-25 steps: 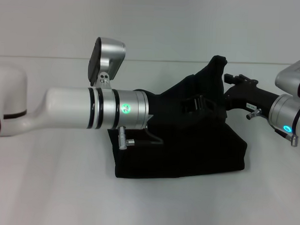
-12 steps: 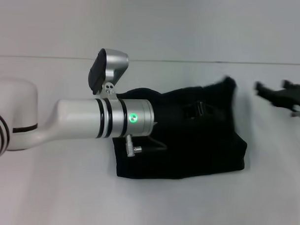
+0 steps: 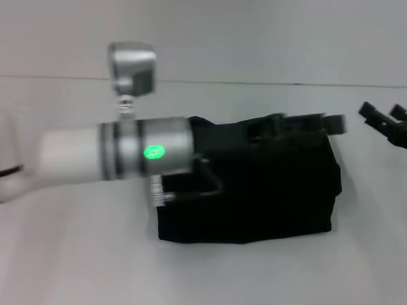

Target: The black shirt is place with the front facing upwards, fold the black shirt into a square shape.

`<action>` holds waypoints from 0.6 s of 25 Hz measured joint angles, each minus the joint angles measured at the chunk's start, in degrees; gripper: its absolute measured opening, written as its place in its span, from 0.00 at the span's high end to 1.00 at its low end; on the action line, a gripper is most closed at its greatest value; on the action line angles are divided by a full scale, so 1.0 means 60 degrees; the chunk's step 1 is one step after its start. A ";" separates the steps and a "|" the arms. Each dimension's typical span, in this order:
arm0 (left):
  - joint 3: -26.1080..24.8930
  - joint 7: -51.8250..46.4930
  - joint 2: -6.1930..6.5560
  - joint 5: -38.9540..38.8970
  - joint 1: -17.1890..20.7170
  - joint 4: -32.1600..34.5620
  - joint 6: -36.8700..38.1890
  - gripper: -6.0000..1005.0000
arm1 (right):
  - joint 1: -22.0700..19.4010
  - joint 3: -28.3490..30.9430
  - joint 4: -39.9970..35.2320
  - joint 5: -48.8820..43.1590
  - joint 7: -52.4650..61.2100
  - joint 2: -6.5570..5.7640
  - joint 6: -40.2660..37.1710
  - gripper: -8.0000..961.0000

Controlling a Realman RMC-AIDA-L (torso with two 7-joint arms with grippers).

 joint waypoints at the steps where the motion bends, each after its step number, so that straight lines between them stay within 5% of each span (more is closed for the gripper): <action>1: 0.0092 0.0150 0.0018 0.0020 0.0185 0.0343 0.0313 0.56 | 0.0025 -0.0213 -0.0141 -0.0329 0.0713 -0.0099 -0.0180 0.03; 5: 0.0614 0.1436 0.0211 0.0021 0.1560 0.1925 0.1803 0.40 | 0.0342 -0.1312 -0.1130 -0.1794 0.4241 -0.0552 -0.0845 0.03; 11: 0.1651 0.3396 0.0787 0.0028 0.3096 0.2586 0.2045 0.13 | 0.1508 -0.2413 -0.1882 -0.3727 0.8877 -0.1301 -0.1294 0.03; 15: 0.1746 0.4993 0.0896 0.0028 0.3639 0.2751 0.2226 0.09 | 0.2514 -0.2770 -0.1849 -0.5330 1.1069 -0.1481 -0.1271 0.03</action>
